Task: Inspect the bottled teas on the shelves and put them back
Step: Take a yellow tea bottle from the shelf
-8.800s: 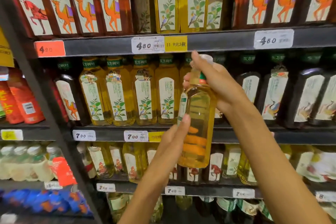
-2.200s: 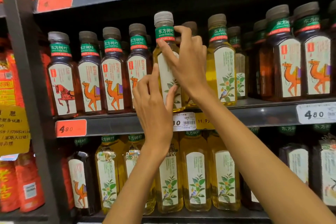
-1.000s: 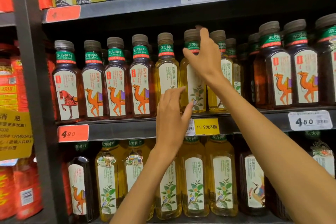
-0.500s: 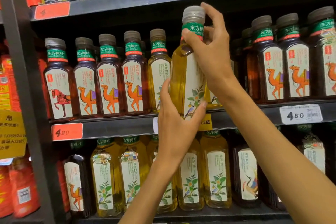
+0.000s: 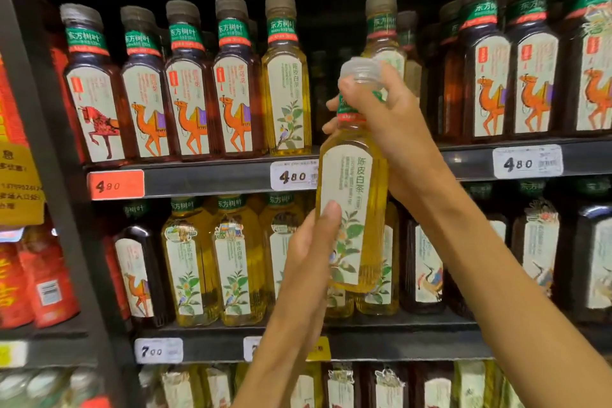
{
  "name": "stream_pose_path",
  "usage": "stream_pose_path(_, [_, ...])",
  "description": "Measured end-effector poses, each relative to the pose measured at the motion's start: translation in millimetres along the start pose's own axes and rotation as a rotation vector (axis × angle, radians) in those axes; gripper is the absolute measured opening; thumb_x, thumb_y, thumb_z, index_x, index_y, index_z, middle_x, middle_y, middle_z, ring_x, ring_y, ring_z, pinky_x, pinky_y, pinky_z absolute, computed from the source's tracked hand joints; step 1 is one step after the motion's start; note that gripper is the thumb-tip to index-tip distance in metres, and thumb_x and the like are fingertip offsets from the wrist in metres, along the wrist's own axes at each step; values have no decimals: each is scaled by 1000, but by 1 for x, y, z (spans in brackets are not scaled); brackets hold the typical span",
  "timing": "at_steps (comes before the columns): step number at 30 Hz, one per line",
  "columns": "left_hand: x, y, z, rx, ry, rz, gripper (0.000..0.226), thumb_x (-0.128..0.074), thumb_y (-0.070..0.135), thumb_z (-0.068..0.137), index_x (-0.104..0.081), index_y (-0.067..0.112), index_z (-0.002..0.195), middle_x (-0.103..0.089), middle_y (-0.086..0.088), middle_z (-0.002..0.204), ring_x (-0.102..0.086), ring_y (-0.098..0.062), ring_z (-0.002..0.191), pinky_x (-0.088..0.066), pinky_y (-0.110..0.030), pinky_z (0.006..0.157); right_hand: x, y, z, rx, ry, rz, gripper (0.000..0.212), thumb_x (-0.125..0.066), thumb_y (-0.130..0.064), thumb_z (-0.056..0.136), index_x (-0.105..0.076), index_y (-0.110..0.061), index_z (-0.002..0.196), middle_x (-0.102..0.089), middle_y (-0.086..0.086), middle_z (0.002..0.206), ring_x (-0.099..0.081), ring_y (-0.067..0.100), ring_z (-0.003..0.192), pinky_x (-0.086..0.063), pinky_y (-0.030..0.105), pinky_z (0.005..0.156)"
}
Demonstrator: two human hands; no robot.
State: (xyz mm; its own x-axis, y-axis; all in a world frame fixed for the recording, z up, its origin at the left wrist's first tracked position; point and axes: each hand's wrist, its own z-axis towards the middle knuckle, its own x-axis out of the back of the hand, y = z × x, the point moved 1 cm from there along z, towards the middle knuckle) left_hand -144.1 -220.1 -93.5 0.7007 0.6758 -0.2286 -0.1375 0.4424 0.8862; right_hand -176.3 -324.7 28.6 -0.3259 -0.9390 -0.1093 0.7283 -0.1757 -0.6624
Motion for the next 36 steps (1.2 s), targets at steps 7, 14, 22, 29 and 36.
stream_pose_path(7, [-6, -9, -14, 306, -268, -483, 72, -55, 64, 77, -64, 8, 121, -70, -15, 98, -69, -26, 75, -57, -34, 61, 10, 3, -15, -308, -97, 274, 22, -56, -28, 91, -54, -15, 108, -72, 2, 76, -71, 19, 68, -58, 30, 60])
stream_pose_path(14, [6, -24, -44, 211, -77, -81, 59, -39, 78, 78, -72, 36, 103, -74, -4, 102, -72, -20, 93, -58, -32, 74, 18, 14, -37, -299, 2, 232, 14, -61, -21, 93, -56, -12, 102, -66, 2, 73, -64, 14, 57, -54, 26, 54])
stream_pose_path(22, [1, -23, -55, 189, -74, -113, 51, -53, 76, 72, -70, 40, 104, -74, 1, 102, -72, -17, 91, -58, -33, 66, 15, 15, -40, -331, -24, 154, 31, -57, -39, 93, -56, -15, 113, -71, 0, 77, -71, 15, 69, -55, 25, 55])
stream_pose_path(29, [4, -32, -64, 391, -277, -372, 80, -43, 72, 79, -55, 12, 131, -68, -19, 102, -69, -28, 82, -58, -38, 64, 12, 31, -46, -399, -97, 480, 14, -53, -22, 96, -48, -11, 104, -61, 4, 71, -61, 16, 58, -54, 28, 55])
stream_pose_path(36, [4, -27, -64, 112, -71, 4, 36, -46, 73, 70, -62, 63, 99, -69, 18, 114, -64, -3, 107, -52, -31, 90, 12, 28, -51, -289, 17, 164, 15, -61, -24, 93, -55, -15, 103, -66, 0, 70, -65, 15, 58, -54, 27, 55])
